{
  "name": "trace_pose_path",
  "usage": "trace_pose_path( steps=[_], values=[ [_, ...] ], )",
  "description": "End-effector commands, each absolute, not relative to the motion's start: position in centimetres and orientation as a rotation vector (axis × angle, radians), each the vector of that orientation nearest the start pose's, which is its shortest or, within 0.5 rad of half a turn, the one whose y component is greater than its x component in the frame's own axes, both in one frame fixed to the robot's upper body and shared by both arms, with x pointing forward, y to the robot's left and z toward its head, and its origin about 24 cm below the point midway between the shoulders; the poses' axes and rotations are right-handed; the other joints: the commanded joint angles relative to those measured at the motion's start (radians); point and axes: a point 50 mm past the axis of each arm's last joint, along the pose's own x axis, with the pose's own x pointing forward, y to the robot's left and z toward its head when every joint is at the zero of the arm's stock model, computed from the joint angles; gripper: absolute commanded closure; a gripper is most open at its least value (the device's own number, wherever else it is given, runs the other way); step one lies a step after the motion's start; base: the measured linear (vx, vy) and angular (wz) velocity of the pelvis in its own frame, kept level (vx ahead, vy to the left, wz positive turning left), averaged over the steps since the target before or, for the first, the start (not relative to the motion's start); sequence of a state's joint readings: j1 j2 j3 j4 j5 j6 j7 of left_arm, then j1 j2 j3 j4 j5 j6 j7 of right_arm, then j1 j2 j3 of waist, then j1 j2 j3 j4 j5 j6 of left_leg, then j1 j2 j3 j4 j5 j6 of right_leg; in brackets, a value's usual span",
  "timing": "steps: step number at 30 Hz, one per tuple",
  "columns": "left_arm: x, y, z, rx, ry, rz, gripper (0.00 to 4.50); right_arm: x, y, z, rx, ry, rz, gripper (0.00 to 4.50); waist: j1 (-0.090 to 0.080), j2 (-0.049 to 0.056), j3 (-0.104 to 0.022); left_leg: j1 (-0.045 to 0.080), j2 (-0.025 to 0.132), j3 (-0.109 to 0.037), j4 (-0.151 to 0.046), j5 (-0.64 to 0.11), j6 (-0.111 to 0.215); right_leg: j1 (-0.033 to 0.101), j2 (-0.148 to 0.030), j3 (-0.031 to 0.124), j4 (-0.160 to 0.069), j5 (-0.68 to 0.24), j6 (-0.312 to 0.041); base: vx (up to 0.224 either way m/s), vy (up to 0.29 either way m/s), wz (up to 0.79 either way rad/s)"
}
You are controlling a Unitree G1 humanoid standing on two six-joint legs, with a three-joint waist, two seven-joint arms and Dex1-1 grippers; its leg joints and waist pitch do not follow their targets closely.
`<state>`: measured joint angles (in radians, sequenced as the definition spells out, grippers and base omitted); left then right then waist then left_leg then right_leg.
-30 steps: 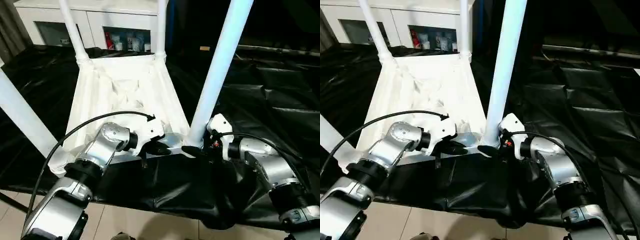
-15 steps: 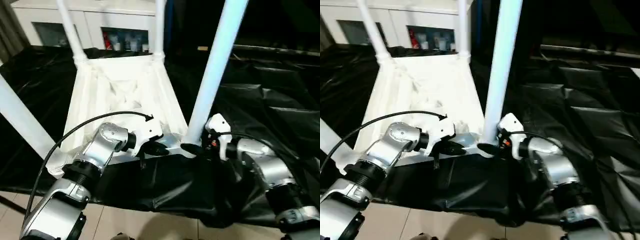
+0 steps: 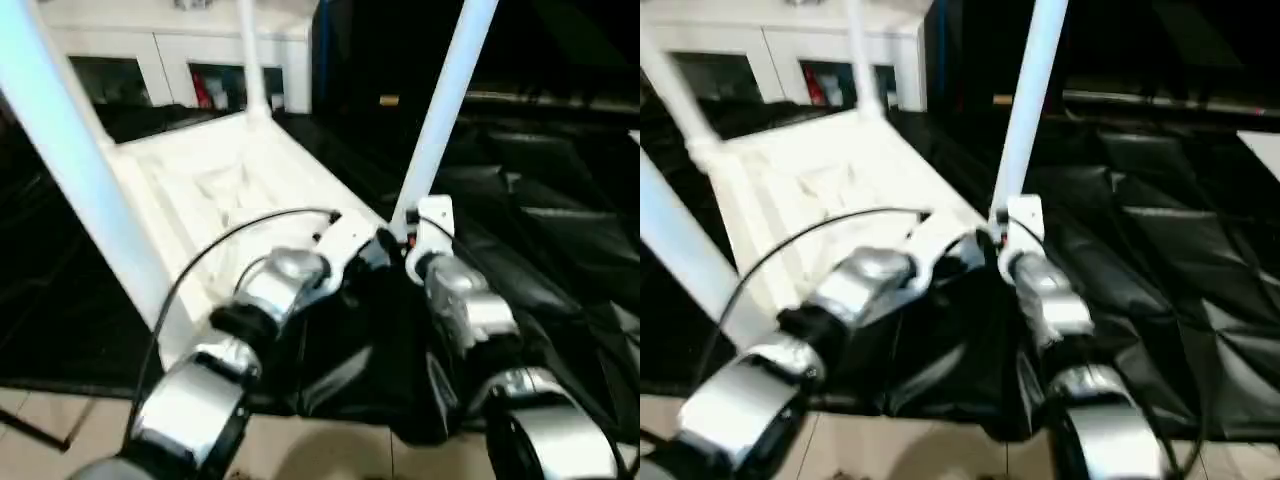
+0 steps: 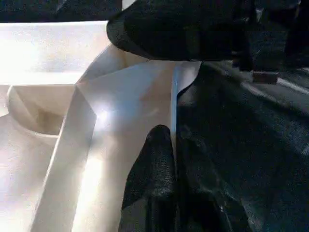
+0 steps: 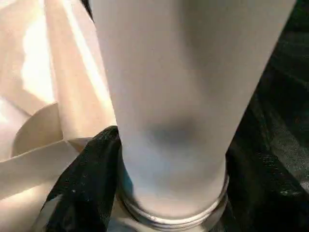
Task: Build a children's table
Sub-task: Rotate leg to tighten
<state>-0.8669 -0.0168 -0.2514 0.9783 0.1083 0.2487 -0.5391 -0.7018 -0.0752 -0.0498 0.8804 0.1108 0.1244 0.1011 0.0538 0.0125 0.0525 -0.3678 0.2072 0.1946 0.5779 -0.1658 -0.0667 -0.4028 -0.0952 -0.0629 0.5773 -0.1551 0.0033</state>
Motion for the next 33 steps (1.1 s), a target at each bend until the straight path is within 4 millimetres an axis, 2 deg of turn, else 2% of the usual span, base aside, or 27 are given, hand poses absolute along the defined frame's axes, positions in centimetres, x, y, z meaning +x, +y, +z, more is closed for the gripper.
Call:
trace_pose_path(
  steps=[1, 2, 3, 6, 7, 8, 12, 14, 15, 16, 20, 23, 24, 25, 27, 29, 30, 31, 33],
  values=[
    [35.9, 4.6, 4.3, 0.366, 0.495, -0.768, 4.5, 35.9, -12.4, 2.3, 0.001, 0.395, 0.155, 1.8, 0.001, -0.011, -0.069, 0.011, 0.008, -0.01, -0.068, -0.302, 0.02, 0.038, -0.039, 0.023, -0.077, -0.35, -0.175, 0.0, 0.0, 0.0],
    [35.9, 4.7, 4.2, 0.367, 0.499, -0.766, 4.5, 36.1, -12.4, 2.5, -0.002, 0.383, 0.155, 1.8, 0.0, -0.009, -0.069, 0.01, 0.008, -0.01, -0.068, -0.298, 0.022, 0.039, -0.04, 0.023, -0.076, -0.342, -0.18, 0.0, 0.0, 0.0],
    [35.9, 5.0, 4.1, 0.368, 0.501, -0.761, 4.5, 36.3, -12.3, 3.0, 0.013, 0.349, 0.167, 1.45, 0.002, -0.017, -0.069, 0.009, 0.009, -0.009, -0.067, -0.297, 0.027, 0.039, -0.041, 0.023, -0.075, -0.339, -0.182, 0.0, 0.0, 0.0],
    [35.9, 5.2, 4.0, 0.369, 0.503, -0.761, 4.5, 36.5, -12.3, 3.4, 0.03, 0.314, 0.183, 1.04, 0.003, -0.013, -0.067, 0.011, 0.009, -0.008, -0.067, -0.301, 0.034, 0.039, -0.042, 0.024, -0.077, -0.347, -0.185, 0.0, 0.0, 0.0],
    [36.0, 5.6, 4.0, 0.371, 0.497, -0.776, 4.5, 36.7, -12.5, 4.1, 0.022, 0.263, 0.206, 0.94, 0.001, -0.021, -0.067, 0.006, 0.008, -0.009, -0.068, -0.298, 0.038, 0.043, -0.042, 0.023, -0.075, -0.351, -0.182, 0.0, 0.0, 0.0],
    [36.0, 5.7, 4.0, 0.372, 0.496, -0.782, 4.5, 36.8, -12.6, 4.4, 0.018, 0.246, 0.211, 0.83, 0.002, -0.019, -0.068, 0.005, 0.009, -0.01, -0.069, -0.295, 0.039, 0.043, -0.044, 0.022, -0.076, -0.361, -0.177, 0.0, 0.0, 0.0],
    [35.8, 6.3, 4.2, 0.394, 0.471, -0.866, 4.5, 36.8, -13.6, 5.3, -0.017, 0.196, 0.289, 0.49, -0.001, -0.023, -0.065, 0.006, 0.008, -0.008, -0.067, -0.289, 0.054, 0.041, -0.042, 0.023, -0.079, -0.377, -0.174, 0.0, 0.0, 0.0],
    [35.6, 7.0, 4.1, 0.404, 0.484, -0.9, 4.5, 36.2, -14.0, 5.1, -0.053, 0.222, 0.422, 0.32, 0.003, -0.021, -0.065, 0.009, 0.01, -0.007, -0.067, -0.292, 0.06, 0.041, -0.043, 0.024, -0.081, -0.38, -0.173, 0.0, 0.0, 0.0],
    [35.6, 7.1, 4.1, 0.409, 0.481, -0.908, 4.5, 36.0, -14.1, 5.0, -0.059, 0.229, 0.447, 0.27, 0.003, -0.017, -0.064, 0.007, 0.011, -0.008, -0.068, -0.287, 0.063, 0.042, -0.042, 0.024, -0.08, -0.368, -0.178, 0.0, 0.0, 0.0],
    [35.6, 7.2, 4.1, 0.414, 0.478, -0.917, 4.5, 35.9, -14.2, 5.0, -0.064, 0.235, 0.472, 0.19, 0.002, -0.018, -0.066, 0.005, 0.011, -0.008, -0.067, -0.283, 0.063, 0.044, -0.041, 0.024, -0.077, -0.358, -0.18, 0.0, 0.0, 0.0],
    [35.4, 8.7, 4.0, 0.46, 0.495, -0.958, 4.5, 34.1, -15.3, 5.6, -0.172, 0.219, 0.701, 0.19, 0.008, -0.01, -0.068, 0.005, 0.014, -0.009, -0.067, -0.263, 0.067, 0.049, -0.04, 0.026, -0.068, -0.276, -0.205, 0.0, 0.0, 0.0],
    [34.7, 9.5, 4.5, 0.478, 0.467, -1.104, 4.5, 32.4, -16.1, 6.0, -0.218, 0.256, 0.886, 0.19, 0.009, -0.013, -0.067, 0.0, 0.016, -0.012, -0.068, -0.261, 0.081, 0.055, -0.04, 0.026, -0.067, -0.262, -0.202, 0.0, 0.0, 0.0],
    [34.3, 9.5, 4.7, 0.48, 0.449, -1.171, 4.5, 32.2, -16.2, 6.1, -0.212, 0.262, 0.906, 0.19, 0.007, -0.009, -0.068, -0.002, 0.017, -0.012, -0.068, -0.254, 0.078, 0.054, -0.041, 0.027, -0.063, -0.25, -0.214, 0.0, 0.0, 0.0],
    [34.3, 9.4, 4.8, 0.48, 0.445, -1.181, 4.5, 32.2, -16.2, 6.1, -0.211, 0.263, 0.909, 0.19, 0.007, -0.01, -0.069, 0.0, 0.017, -0.012, -0.067, -0.254, 0.077, 0.054, -0.042, 0.026, -0.062, -0.248, -0.221, 0.0, 0.0, 0.0],
    [33.3, 9.3, 5.3, 0.476, 0.415, -1.311, 4.5, 32.0, -16.3, 6.1, -0.216, 0.269, 0.938, 0.19, 0.009, -0.003, -0.069, 0.009, 0.022, -0.009, -0.066, -0.26, 0.068, 0.046, -0.042, 0.029, -0.06, -0.231, -0.251, 0.0, 0.0, 0.0],
    [32.8, 9.4, 5.5, 0.488, 0.432, -1.363, 4.5, 31.9, -16.4, 6.0, -0.233, 0.276, 0.945, 0.19, 0.012, 0.0, -0.069, 0.01, 0.026, -0.008, -0.068, -0.269, 0.056, 0.044, -0.04, 0.029, -0.056, -0.221, -0.262, 0.0, 0.0, 0.0],
    [32.8, 9.4, 5.5, 0.488, 0.432, -1.363, 4.5, 31.9, -16.4, 6.0, -0.233, 0.276, 0.945, 0.19, 0.018, 0.003, -0.069, 0.018, 0.027, -0.005, -0.068, -0.28, 0.047, 0.038, -0.039, 0.03, -0.057, -0.22, -0.266, 0.0, 0.0, 0.0],
    [32.8, 9.5, 5.6, 0.499, 0.435, -1.367, 4.5, 31.9, -16.4, 6.1, -0.235, 0.278, 0.949, 0.19, 0.02, 0.006, -0.069, 0.021, 0.027, -0.003, -0.067, -0.289, 0.044, 0.036, -0.037, 0.031, -0.057, -0.213, -0.268, 0.0, 0.0, 0.0],
    [32.8, 9.7, 5.6, 0.51, 0.439, -1.365, 4.5, 31.5, -16.3, 6.1, -0.244, 0.291, 0.977, 0.19, 0.029, 0.003, -0.066, 0.018, 0.026, -0.004, -0.07, -0.293, 0.034, 0.041, -0.035, 0.031, -0.055, -0.215, -0.258, 0.0, 0.0, 0.0]
  ],
)
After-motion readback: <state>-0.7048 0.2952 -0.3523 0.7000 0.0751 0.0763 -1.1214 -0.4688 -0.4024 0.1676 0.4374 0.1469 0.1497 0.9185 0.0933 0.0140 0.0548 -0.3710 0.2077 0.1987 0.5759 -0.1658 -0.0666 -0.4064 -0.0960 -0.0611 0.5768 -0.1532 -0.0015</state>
